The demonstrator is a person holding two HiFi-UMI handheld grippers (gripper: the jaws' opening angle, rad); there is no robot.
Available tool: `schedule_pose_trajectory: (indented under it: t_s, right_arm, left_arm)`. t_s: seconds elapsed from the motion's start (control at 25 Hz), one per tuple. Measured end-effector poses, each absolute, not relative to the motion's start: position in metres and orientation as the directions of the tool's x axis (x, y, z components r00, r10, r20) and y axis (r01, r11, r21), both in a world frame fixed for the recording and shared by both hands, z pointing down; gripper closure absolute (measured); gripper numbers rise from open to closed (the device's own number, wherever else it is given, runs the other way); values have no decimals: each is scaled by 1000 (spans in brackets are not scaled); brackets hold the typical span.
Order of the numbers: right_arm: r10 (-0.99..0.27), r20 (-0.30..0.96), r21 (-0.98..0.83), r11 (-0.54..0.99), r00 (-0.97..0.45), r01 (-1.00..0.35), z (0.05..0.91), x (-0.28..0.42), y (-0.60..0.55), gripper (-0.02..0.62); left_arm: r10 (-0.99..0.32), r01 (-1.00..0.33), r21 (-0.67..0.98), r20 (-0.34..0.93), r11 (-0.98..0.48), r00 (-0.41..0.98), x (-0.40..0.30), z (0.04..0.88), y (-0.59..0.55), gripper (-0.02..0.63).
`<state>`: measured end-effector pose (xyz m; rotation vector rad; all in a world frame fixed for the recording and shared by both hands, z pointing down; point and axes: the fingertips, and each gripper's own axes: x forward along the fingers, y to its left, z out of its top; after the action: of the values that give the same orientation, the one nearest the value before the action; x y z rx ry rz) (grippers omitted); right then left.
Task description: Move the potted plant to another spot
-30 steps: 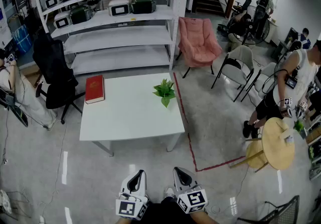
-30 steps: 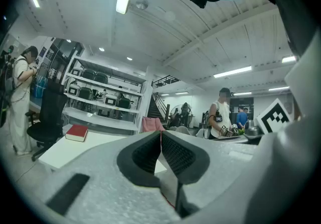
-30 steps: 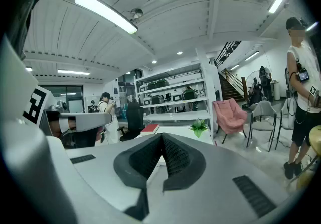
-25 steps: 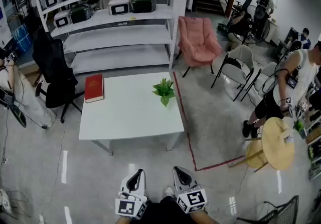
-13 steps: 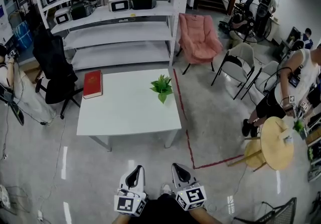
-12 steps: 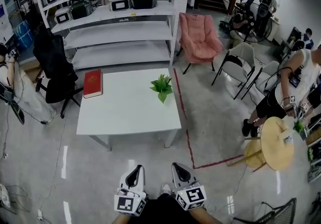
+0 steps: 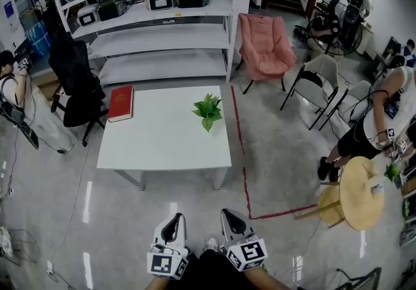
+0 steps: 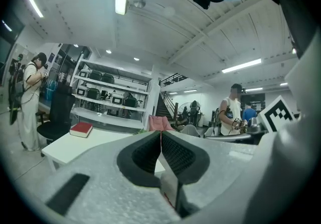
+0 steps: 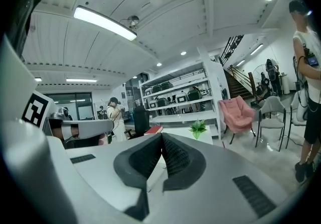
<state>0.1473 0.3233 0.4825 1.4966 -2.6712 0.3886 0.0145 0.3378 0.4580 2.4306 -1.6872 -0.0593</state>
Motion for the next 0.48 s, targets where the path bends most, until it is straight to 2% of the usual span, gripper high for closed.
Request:
schedule_pose_trajectory:
  t_s: [0.48]
  right_arm:
    - [-818,196,-215,502,-541,-837,500,174,294,583]
  left_arm:
    - [-942,-940,166,110,-297,317,34,469,312,584]
